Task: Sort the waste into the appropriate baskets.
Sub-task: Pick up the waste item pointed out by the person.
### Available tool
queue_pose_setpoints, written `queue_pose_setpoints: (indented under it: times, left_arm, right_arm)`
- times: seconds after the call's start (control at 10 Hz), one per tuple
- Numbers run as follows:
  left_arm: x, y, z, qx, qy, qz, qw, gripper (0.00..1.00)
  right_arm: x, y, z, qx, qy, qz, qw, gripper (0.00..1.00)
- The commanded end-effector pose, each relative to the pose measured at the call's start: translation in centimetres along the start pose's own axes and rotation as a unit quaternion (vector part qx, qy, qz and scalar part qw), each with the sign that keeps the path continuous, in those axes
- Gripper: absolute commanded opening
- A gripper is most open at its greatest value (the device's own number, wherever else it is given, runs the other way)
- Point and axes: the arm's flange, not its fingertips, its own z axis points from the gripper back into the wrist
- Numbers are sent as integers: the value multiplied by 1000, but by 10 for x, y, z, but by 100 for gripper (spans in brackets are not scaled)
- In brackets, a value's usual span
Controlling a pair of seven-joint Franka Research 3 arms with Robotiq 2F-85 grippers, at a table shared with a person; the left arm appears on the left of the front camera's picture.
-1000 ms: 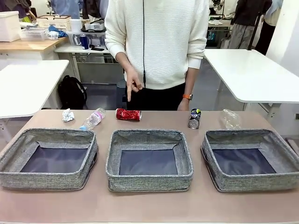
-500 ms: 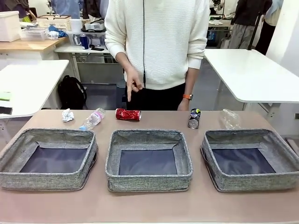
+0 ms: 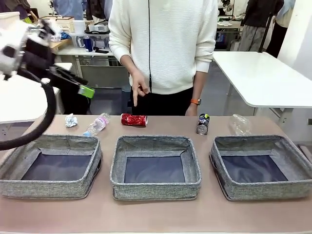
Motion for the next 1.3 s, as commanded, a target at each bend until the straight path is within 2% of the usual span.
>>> queue_pose_setpoints:
  times: [0.0,0.1,0.2,0.3,0.4,0.6,0.7,0.8,1.0,1.2]
  left_arm:
    - [18,22,-43,57,84,-98,990,100]
    - [31,19,-65,76,132,-128,980,100]
    - [40,19,-92,79,209,-97,970,100]
    - [35,24,-96,62,235,39,969,100]
    - [31,8,-76,55,131,-138,980,100]
    - [31,8,-76,55,131,-138,980,100]
    - [27,16,-96,63,172,-108,977,100]
    - [28,27,-93,79,194,-85,974,100]
    - [53,67,-109,65,224,-85,969,100]
    - [81,108,-140,53,271,-107,955,100]
  right_arm:
    - [2,3,0,12,-4,0,1000,100]
    - [2,3,0,12,-4,0,1000,100]
    - [2,3,0,12,-4,0,1000,100]
    - [2,3,0,12,-4,0,1000,100]
    - [2,3,0,12,-4,0,1000,100]
    - [2,3,0,12,-4,0,1000,100]
    - [2,3,0,12,-4,0,1000,100]
    - [2,3,0,12,-4,0,1000,100]
    - [2,3,0,12,-4,0,1000,100]
    - [2,3,0,12,-4,0,1000,100]
